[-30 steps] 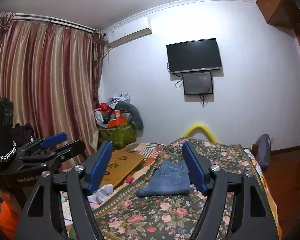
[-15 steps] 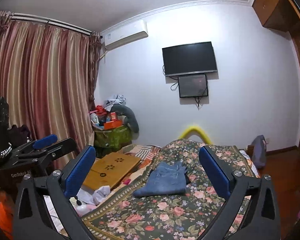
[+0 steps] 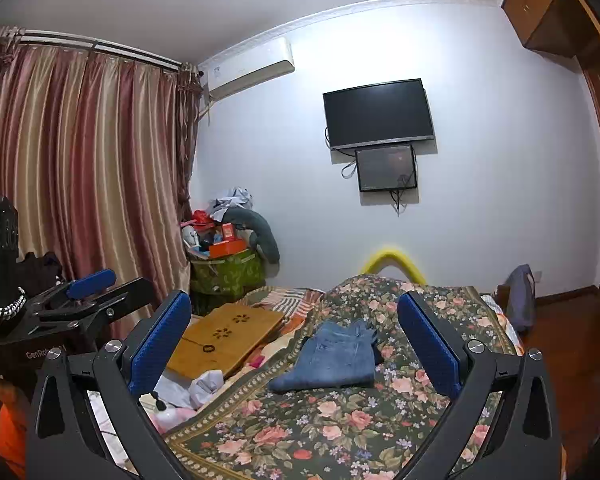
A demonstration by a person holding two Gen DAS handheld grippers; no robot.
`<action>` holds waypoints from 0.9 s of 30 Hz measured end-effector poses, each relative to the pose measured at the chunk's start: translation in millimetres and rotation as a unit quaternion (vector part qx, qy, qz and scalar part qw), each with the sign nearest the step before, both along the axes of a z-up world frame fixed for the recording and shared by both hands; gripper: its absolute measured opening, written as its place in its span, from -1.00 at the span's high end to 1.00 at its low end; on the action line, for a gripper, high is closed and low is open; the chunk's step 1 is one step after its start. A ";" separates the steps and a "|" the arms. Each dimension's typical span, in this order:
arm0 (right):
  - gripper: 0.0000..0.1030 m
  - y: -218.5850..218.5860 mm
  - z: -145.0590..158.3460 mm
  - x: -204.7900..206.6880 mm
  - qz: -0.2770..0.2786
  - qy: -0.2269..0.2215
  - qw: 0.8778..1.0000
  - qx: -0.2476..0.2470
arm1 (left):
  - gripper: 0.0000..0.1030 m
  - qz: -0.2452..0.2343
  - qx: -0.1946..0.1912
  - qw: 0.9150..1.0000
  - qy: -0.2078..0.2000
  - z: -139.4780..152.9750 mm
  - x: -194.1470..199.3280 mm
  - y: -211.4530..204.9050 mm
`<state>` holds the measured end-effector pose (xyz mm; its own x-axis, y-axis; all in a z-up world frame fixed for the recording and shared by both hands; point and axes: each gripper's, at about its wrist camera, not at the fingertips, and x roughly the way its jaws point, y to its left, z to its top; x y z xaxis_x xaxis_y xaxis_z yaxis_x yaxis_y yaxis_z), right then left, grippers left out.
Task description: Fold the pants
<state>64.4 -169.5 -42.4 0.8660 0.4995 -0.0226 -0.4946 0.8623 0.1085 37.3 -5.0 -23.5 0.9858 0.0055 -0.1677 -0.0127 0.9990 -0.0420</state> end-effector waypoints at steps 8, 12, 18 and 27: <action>-1.00 1.3 -0.4 0.5 0.001 0.008 1.000 -0.002 | -0.99 -0.004 0.000 1.000 0.008 -1.2 4.4 1.4; -1.00 1.3 0.8 1.2 -0.001 0.009 1.000 -0.002 | -0.99 -0.005 0.002 1.000 0.009 -1.7 6.0 0.1; -1.00 1.0 3.0 2.3 -0.002 0.009 1.000 -0.003 | -0.99 -0.007 0.004 1.000 0.010 -2.1 8.0 -1.9; -1.00 -1.0 2.5 2.0 -0.005 0.007 1.000 -0.002 | -0.99 -0.013 0.007 1.000 0.015 -4.2 9.6 0.0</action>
